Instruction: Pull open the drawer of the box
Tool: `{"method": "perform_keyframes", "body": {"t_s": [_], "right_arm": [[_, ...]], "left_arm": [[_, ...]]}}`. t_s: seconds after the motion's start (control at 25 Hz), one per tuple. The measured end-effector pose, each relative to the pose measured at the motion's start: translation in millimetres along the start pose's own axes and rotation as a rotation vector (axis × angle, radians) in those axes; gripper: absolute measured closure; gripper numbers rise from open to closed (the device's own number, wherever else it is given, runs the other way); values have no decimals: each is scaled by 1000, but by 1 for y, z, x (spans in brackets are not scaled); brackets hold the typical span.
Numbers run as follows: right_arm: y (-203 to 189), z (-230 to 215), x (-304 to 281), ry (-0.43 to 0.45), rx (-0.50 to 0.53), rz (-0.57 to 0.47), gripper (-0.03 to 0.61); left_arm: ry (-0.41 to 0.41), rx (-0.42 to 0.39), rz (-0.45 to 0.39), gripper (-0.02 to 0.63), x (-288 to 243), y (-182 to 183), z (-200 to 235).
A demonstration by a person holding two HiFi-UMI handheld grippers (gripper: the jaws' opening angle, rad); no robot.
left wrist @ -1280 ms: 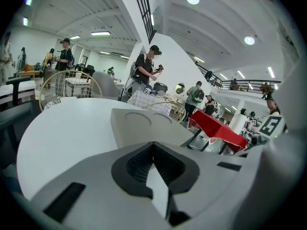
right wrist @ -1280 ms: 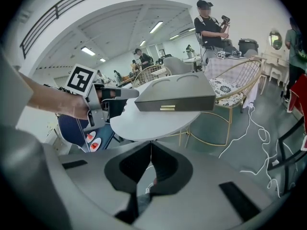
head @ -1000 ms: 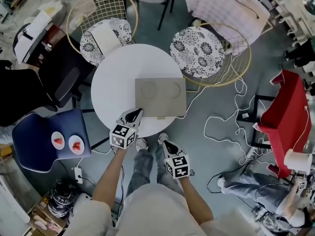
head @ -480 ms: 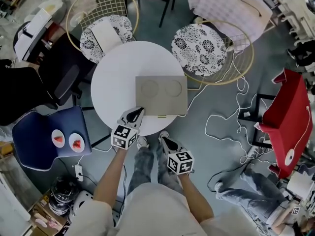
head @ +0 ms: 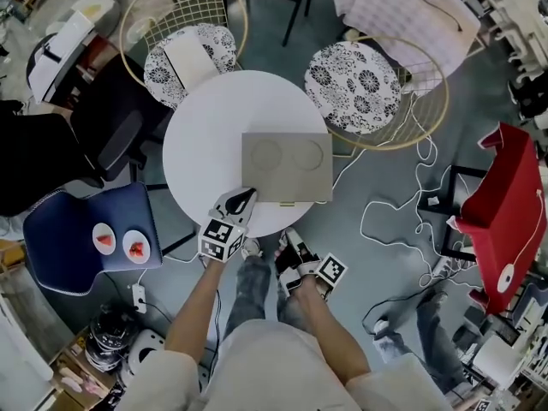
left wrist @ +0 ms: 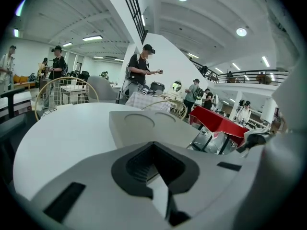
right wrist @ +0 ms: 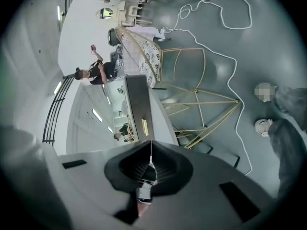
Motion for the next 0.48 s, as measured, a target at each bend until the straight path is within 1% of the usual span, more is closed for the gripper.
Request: {"method": "perform_keyframes", "body": {"t_s": [0.12, 0.2, 0.24, 0.48], "right_arm": [[0, 0, -8, -4, 42, 22, 554], [2, 1, -14, 12, 50, 13, 478], [3, 2, -17, 20, 54, 9, 466], [16, 6, -34, 32, 74, -29, 463]], "left_arm": [[-3, 8, -6, 601, 0, 0, 0], [-6, 10, -9, 603, 1, 0, 0], [-8, 8, -8, 603, 1, 0, 0], [-22, -3, 0, 603, 1, 0, 0]]}}
Point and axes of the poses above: the fingertips, and each gripper's own axes: x backward along the fingers, z to its left, y out of its top, the point moved 6 cm from there along x, backward along the fingers, and after that the axes turned 4 degrees about y, right-handed, at the moved point
